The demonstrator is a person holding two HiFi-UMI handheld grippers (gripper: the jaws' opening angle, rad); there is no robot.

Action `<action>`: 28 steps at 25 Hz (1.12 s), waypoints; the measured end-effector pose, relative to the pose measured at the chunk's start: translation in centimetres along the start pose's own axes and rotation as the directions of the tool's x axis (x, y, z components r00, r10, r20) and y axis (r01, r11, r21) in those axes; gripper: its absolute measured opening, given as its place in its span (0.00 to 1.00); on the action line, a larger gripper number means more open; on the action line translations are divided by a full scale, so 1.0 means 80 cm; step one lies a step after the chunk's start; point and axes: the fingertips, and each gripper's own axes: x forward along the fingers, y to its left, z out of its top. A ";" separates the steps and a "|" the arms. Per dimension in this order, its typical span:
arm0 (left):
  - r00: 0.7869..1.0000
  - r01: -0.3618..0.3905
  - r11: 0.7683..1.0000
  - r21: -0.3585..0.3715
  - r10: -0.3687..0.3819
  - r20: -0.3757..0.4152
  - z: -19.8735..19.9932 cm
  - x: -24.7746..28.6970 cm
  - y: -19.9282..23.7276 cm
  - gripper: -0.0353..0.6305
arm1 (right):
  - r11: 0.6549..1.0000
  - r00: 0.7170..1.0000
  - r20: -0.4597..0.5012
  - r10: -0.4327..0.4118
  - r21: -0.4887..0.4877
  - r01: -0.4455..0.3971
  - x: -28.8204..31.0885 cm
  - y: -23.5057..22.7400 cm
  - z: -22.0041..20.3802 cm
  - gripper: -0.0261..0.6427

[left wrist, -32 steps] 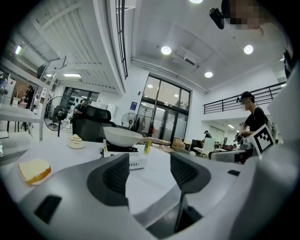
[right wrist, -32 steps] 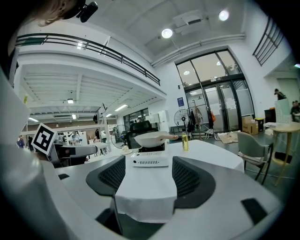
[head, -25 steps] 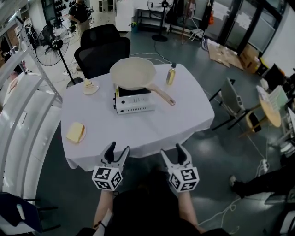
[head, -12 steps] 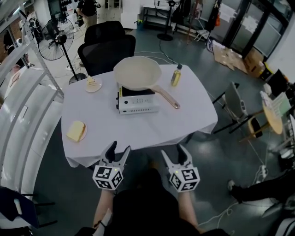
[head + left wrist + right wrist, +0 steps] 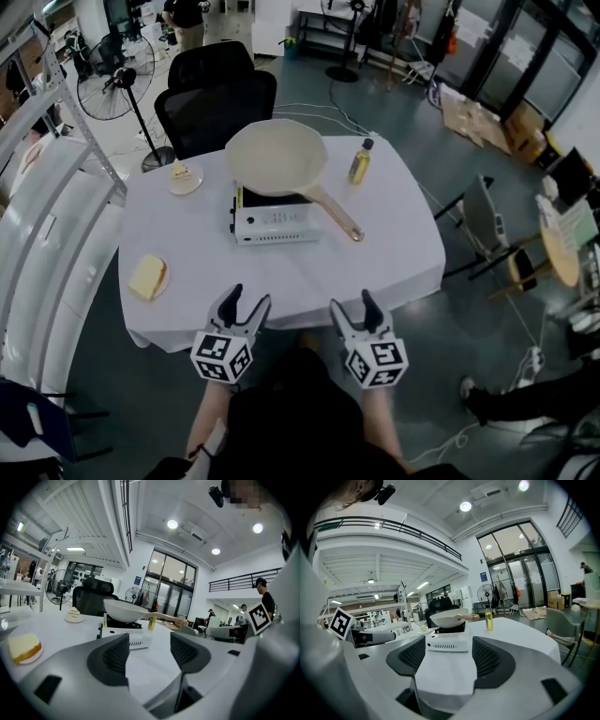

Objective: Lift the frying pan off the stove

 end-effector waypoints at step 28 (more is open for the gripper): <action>1.000 -0.019 0.999 -0.028 0.019 0.011 0.059 0.209 0.021 0.44 | 0.990 0.990 0.036 0.138 0.033 -0.139 0.160 -0.117 0.082 0.47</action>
